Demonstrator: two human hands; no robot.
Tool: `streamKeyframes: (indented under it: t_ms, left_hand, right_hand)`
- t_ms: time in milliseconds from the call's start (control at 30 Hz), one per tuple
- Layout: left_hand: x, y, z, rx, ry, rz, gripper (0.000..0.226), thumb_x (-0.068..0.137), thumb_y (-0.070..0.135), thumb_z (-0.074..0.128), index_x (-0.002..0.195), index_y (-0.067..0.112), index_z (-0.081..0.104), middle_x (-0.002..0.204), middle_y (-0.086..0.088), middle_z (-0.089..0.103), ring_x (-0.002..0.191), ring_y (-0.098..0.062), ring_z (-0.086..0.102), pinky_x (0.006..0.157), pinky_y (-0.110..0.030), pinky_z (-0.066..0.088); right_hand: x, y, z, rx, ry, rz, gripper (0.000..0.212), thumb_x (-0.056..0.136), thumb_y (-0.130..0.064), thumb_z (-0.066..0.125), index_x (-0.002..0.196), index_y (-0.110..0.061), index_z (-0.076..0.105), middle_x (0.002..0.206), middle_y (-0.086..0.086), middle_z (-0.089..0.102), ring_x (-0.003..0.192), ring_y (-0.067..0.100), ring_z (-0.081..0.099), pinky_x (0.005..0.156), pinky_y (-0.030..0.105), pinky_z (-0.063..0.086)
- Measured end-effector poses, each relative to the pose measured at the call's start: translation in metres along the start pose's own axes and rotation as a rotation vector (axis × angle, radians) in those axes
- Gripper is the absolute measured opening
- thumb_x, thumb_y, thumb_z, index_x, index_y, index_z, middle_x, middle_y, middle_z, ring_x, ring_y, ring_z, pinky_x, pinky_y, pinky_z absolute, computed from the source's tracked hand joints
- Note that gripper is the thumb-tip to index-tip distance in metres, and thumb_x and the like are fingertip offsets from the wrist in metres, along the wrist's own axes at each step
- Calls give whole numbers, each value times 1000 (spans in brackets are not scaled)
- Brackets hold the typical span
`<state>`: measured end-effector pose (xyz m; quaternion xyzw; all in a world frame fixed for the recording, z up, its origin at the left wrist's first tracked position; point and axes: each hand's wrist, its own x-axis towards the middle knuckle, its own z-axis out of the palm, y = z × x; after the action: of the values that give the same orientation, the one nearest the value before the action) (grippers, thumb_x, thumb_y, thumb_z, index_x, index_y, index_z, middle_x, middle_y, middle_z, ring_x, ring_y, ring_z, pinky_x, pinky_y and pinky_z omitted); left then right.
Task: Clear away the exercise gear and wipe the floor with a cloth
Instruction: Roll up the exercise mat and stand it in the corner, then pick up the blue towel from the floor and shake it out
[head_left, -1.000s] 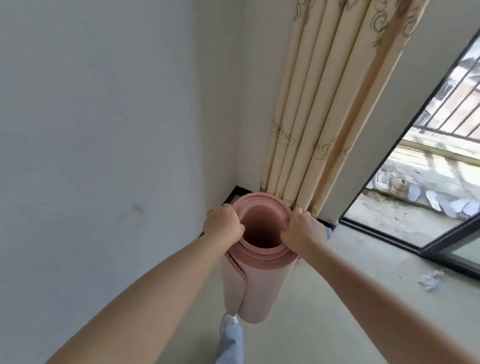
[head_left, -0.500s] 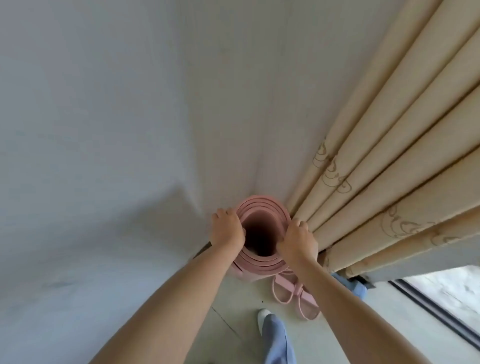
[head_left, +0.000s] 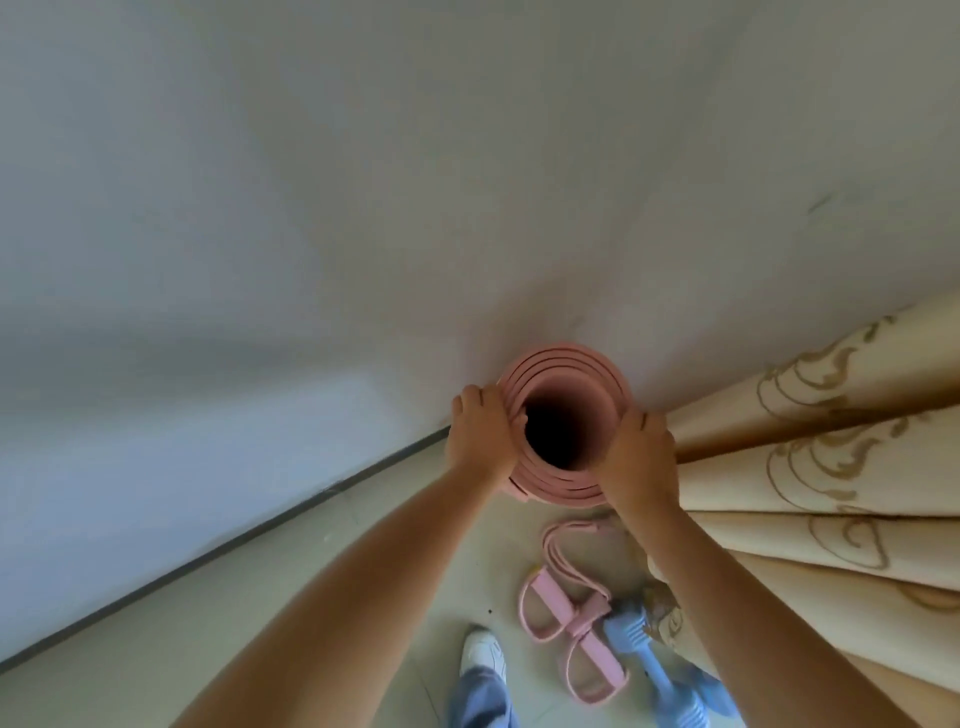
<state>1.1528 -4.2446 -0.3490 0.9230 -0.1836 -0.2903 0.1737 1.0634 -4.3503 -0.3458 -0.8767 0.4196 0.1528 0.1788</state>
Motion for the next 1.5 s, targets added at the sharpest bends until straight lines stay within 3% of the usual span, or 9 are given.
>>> streamKeyframes:
  t_ms: [167,300,367,500,667,1000,1133,1267,1500]
  left_hand:
    - [0,-5,-11,1,-57,142,39,99,22,39,136,9,40,137,-10,46,130,-25,40,107,-32,35]
    - [-36,-36,-28,58,-69,133,44,97,11,40,140,6,34,145,-10,37,135,-25,32,110,-34,31]
    - [-61,-69,-38,147,-45,81,44,95,10,39,139,5,36,146,-11,34,138,-26,28,112,-34,26]
    - [-137,-164,-69,264,55,-60,46,99,17,35,143,4,28,153,-13,24,146,-27,13,119,-35,12]
    - [-300,-305,-105,252,230,-310,48,101,22,32,146,6,24,155,-11,20,147,-26,10,119,-35,10]
    - [-706,-517,-72,43,383,-920,57,100,30,35,147,3,19,156,-14,17,147,-27,8,119,-36,10]
    - [-823,-581,-41,-83,421,-1119,58,100,31,34,148,4,15,157,-13,13,147,-27,5,119,-35,9]
    - [-910,-651,-21,-182,459,-1281,58,100,30,33,148,4,14,158,-13,11,148,-26,3,119,-35,8]
    - [-1032,-825,-55,-260,528,-1439,58,100,29,34,148,3,15,157,-14,12,148,-27,2,120,-35,8]
  right_hand:
    - [15,1,-6,-21,12,-30,52,96,-20,41,140,2,25,133,24,41,115,37,49,93,42,45]
    - [-11,-20,-5,-234,45,-83,57,95,-25,41,142,0,23,145,26,31,132,40,34,109,50,32]
    - [-37,-44,-2,-336,33,-174,55,96,-27,37,144,-2,24,149,23,27,138,38,26,113,48,25]
    - [-118,-125,22,-397,-35,-494,48,97,-25,26,136,1,35,142,20,38,132,33,33,111,40,26]
    - [-288,-242,76,-400,-121,-1000,52,99,-28,33,146,-9,22,155,9,21,145,24,12,119,34,6]
    - [-708,-345,211,-561,-261,-1651,55,93,-31,42,141,-6,31,148,10,33,142,26,20,120,35,14]
    - [-840,-365,266,-671,-336,-1839,58,94,-33,41,144,-8,26,154,9,25,145,25,13,119,34,10]
    - [-944,-395,323,-749,-383,-1980,54,94,-31,41,141,-7,30,149,9,32,144,25,15,118,33,13]
    - [-1119,-515,432,-785,-441,-2084,51,93,-30,43,137,-4,36,142,11,40,142,26,20,117,34,19]
